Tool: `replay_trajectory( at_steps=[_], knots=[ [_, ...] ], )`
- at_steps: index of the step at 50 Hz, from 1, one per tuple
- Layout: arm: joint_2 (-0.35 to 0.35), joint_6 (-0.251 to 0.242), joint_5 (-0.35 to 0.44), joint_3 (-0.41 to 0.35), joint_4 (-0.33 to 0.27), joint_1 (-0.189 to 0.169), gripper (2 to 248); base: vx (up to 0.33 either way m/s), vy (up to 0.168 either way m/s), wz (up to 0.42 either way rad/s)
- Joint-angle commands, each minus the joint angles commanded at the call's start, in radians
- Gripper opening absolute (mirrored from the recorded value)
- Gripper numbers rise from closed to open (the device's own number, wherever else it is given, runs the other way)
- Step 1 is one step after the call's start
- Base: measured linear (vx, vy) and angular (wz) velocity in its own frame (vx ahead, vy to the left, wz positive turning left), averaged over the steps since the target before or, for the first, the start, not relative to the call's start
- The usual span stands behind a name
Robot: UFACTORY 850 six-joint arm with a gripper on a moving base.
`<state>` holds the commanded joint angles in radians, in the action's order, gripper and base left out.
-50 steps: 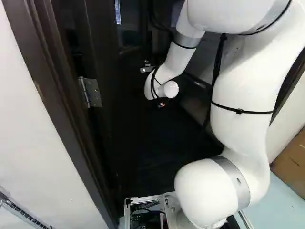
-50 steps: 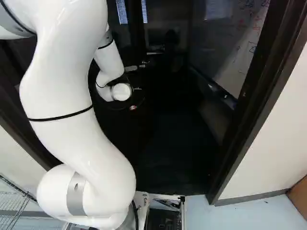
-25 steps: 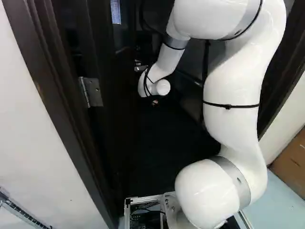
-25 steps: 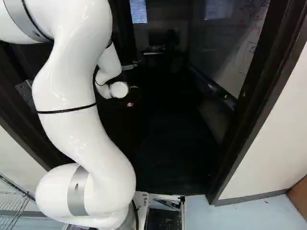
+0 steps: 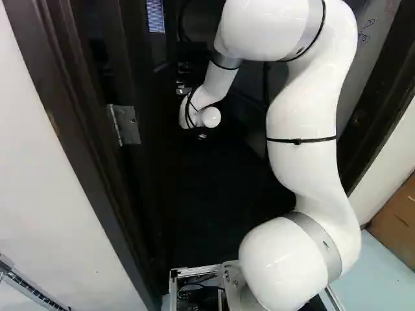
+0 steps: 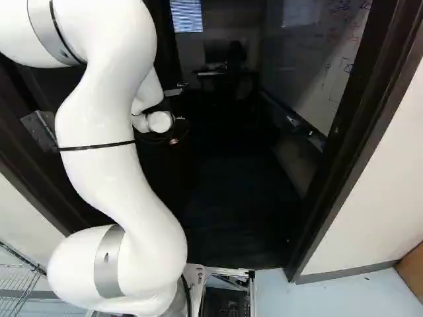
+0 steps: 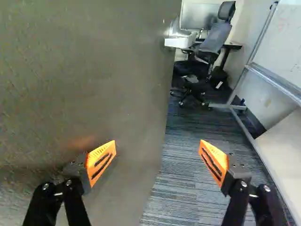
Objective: Open the door and move inside
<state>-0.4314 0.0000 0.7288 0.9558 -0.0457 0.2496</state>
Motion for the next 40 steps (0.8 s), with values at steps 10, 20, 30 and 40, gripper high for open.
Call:
replay_trajectory(
  at_steps=[10,20,30,40],
  knots=[
    [-0.028,0.0,0.0,0.035,0.0,0.023,247,-0.003,-0.001,-0.001],
    [-0.057,0.0,0.0,0.072,0.002,0.046,247,0.0,0.0,0.0],
    [-0.085,0.0,0.0,0.109,0.018,0.068,247,0.0,0.0,0.0],
    [-0.112,0.0,0.0,0.145,0.023,0.089,247,0.0,0.0,0.0]
  ],
)
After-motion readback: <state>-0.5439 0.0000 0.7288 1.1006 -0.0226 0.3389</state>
